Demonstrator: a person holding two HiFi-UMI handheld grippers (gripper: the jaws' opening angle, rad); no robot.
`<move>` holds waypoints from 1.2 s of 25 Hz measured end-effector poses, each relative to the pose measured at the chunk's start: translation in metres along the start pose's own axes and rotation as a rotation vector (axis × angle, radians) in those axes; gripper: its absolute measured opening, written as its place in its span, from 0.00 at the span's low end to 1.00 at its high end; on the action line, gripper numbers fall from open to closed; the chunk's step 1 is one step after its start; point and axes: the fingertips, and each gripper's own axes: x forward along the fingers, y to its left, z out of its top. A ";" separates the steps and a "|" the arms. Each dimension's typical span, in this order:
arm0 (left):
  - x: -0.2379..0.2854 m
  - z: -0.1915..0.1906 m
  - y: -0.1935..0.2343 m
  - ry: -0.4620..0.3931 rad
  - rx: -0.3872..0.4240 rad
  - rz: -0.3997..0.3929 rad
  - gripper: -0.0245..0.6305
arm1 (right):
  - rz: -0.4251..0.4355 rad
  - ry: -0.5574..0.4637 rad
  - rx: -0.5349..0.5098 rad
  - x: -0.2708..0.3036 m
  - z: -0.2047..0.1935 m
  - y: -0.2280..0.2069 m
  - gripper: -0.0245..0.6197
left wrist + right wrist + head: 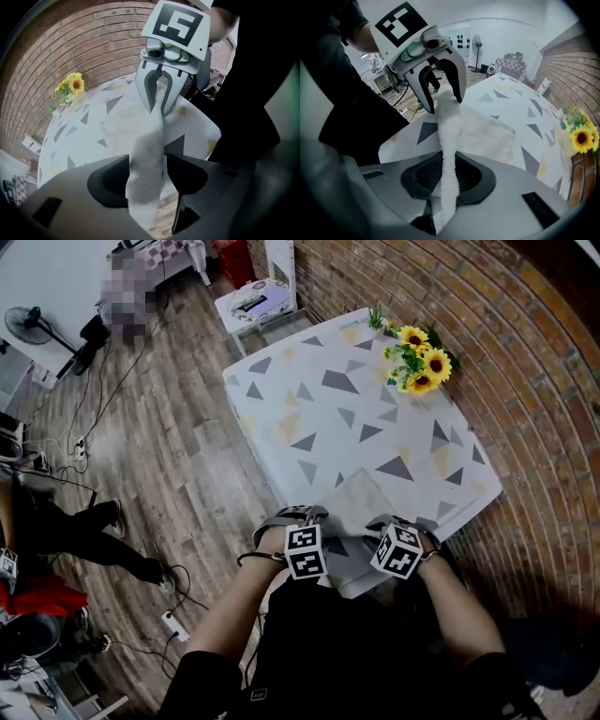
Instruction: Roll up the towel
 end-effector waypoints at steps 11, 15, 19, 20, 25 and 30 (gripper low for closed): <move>-0.001 0.010 0.025 -0.031 -0.028 0.033 0.44 | -0.032 0.026 0.053 -0.005 0.007 -0.036 0.22; -0.002 0.010 0.038 -0.043 -0.032 0.032 0.44 | -0.032 0.040 0.084 -0.003 0.007 -0.052 0.24; -0.004 0.013 0.047 -0.062 -0.028 0.018 0.44 | -0.051 0.047 0.121 0.000 0.009 -0.071 0.25; -0.004 0.015 0.048 -0.066 -0.022 0.011 0.44 | -0.056 0.046 0.132 0.000 0.010 -0.076 0.25; 0.007 0.021 0.046 -0.063 0.018 -0.011 0.44 | -0.093 0.022 0.204 -0.003 0.015 -0.102 0.25; 0.017 0.017 0.054 -0.050 0.011 -0.030 0.44 | -0.200 -0.013 0.213 -0.019 0.020 -0.123 0.25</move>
